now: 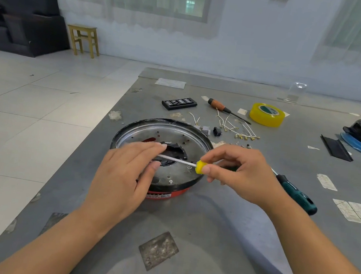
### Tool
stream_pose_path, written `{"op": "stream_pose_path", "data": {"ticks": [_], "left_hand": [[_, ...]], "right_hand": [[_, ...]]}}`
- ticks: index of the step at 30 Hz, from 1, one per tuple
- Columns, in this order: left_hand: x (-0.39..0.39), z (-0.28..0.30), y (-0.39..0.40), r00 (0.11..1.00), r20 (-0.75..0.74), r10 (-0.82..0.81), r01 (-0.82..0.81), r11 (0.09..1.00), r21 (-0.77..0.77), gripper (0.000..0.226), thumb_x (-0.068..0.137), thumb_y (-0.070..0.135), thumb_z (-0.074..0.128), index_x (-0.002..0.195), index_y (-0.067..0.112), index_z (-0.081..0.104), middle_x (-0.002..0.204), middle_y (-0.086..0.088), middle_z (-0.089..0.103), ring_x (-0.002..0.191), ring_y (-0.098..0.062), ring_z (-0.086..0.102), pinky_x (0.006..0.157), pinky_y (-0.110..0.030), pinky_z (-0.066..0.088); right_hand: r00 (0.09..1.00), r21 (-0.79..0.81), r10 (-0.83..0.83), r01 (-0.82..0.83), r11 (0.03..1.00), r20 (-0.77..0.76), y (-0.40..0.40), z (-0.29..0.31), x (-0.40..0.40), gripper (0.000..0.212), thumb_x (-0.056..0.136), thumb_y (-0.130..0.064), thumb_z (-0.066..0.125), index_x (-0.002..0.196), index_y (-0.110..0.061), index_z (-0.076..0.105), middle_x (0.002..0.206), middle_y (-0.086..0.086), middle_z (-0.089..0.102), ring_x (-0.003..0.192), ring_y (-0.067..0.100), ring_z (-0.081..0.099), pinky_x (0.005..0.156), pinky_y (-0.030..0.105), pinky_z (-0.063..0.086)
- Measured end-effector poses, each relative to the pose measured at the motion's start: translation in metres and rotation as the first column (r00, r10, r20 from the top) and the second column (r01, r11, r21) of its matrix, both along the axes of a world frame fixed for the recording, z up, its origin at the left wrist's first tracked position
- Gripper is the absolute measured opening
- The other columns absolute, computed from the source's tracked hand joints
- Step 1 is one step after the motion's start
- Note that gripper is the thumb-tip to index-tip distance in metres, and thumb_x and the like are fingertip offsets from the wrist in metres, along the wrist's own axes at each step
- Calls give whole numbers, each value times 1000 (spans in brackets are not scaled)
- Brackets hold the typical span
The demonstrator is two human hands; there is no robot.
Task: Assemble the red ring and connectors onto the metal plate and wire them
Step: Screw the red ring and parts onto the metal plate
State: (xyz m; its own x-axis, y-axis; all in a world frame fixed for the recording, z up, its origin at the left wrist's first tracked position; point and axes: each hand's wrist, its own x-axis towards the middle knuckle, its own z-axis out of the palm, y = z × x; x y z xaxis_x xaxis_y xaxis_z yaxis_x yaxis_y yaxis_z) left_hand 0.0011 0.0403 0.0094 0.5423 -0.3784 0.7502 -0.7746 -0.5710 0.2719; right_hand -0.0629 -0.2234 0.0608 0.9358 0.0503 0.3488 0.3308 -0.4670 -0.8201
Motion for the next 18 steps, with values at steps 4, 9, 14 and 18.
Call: {"op": "stream_pose_path", "data": {"ticks": [4,9,14,18], "left_hand": [[10,-2,7,992,112,50,-57,997,58,21,103,26,60,114,21,77,106,7,76,99,-19,71,90,-39,48],[16,-4,13,983,124,134,-136,991,10,21,103,29,58,108,22,77,101,8,79,92,-8,64,89,-28,38],[12,-3,2,974,176,142,-136,990,-42,23,100,31,56,101,23,77,83,14,77,85,-12,51,79,-21,35],[6,-4,-1,987,100,125,-122,992,-28,25,99,36,54,102,28,78,68,15,71,78,-14,47,74,-14,31]], "right_hand": [[993,17,46,-45,999,-112,2,16,9,18,83,-21,85,100,-19,78,88,-3,79,72,17,76,59,19,53],[982,501,168,-104,859,-85,-6,33,34,31,89,-37,72,111,-15,72,115,16,75,84,34,78,56,27,57],[998,656,55,-58,752,26,15,18,62,59,93,-17,72,146,-26,48,113,12,76,80,32,73,68,30,61],[1000,624,12,-4,781,-8,29,4,74,73,96,-9,70,153,-28,30,101,17,77,67,26,65,63,30,56]]}}
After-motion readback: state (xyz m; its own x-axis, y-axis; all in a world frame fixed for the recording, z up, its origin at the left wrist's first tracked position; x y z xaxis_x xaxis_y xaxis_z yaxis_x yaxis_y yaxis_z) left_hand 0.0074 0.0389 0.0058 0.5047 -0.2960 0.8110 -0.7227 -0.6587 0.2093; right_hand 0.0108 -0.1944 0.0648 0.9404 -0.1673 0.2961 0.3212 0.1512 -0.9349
